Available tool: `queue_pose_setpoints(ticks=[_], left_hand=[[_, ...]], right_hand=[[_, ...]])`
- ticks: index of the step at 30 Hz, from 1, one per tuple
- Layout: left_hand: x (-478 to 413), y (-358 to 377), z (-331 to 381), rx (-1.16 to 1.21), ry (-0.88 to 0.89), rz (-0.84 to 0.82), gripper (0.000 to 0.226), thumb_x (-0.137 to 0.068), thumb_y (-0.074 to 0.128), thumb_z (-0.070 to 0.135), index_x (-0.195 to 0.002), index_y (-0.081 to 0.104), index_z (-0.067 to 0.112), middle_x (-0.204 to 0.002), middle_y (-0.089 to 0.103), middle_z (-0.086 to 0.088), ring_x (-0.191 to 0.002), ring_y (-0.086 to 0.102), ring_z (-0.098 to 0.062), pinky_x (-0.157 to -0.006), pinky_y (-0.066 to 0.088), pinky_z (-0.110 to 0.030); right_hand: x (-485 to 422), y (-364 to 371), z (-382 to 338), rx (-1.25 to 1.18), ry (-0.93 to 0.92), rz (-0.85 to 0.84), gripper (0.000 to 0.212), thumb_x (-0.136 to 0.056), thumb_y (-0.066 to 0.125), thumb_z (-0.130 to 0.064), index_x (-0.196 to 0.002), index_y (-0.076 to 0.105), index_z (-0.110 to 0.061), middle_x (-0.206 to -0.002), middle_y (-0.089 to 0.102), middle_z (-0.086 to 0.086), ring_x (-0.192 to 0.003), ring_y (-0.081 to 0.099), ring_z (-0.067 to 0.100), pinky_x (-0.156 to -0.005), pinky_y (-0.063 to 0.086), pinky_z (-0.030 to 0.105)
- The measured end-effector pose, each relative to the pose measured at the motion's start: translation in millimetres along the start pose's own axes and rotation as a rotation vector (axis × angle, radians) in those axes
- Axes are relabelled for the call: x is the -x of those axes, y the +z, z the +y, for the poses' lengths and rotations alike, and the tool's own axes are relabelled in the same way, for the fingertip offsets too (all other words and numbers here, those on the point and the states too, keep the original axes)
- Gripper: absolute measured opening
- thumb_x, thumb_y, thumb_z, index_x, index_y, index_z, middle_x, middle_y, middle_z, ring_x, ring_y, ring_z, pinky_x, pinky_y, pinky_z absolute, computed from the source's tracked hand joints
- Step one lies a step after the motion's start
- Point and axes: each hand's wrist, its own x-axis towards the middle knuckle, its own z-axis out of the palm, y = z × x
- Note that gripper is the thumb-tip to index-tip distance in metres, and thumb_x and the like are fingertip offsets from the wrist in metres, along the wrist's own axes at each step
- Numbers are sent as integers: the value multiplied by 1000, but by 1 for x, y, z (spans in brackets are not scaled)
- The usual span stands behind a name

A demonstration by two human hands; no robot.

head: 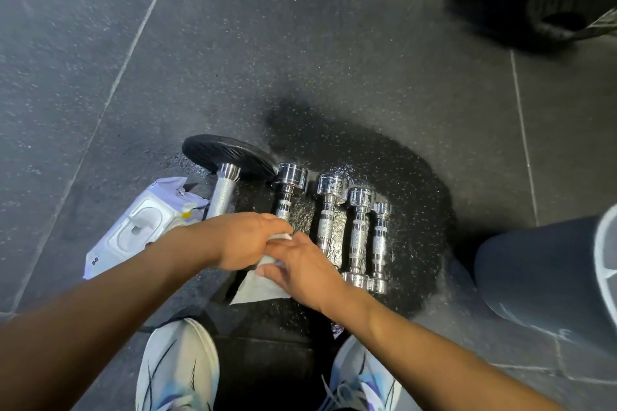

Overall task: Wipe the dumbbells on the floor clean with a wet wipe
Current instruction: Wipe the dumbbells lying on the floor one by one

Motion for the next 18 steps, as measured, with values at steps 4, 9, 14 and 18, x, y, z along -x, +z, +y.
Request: queue_pose_setpoints(ticks=[4,9,14,18], left_hand=[[0,-1,3,-17,-4,3,63,-91,56,7,-149,43,29,-143,52,1,-123,55,-20,-107,43,-39],[0,0,6,-31,1,18,63,-93,55,7,-150,42,29,-147,50,3,-126,54,-19,-108,42,-34],[3,-2,7,6,-1,21,50,-97,50,14,-144,48,31,-136,57,4,-116,57,-15,-103,46,-37],[5,-4,9,26,-12,7,54,-91,45,14,-141,49,34,-132,58,5,-115,57,-17,-101,47,-41]], right_hand=[[1,-12,4,-38,8,-75,35,-106,53,-24,-140,60,-20,-133,66,9,-109,54,31,-90,34,26],[4,-3,6,63,57,-183,47,-104,49,-44,-149,45,-28,-146,57,0,-117,50,27,-107,40,45],[-11,-8,-5,125,77,-176,32,-103,45,-35,-127,62,-22,-120,68,10,-102,63,33,-93,51,47],[-11,-2,-4,161,69,-131,30,-105,40,-31,-114,64,-15,-112,69,15,-95,66,35,-88,53,51]])
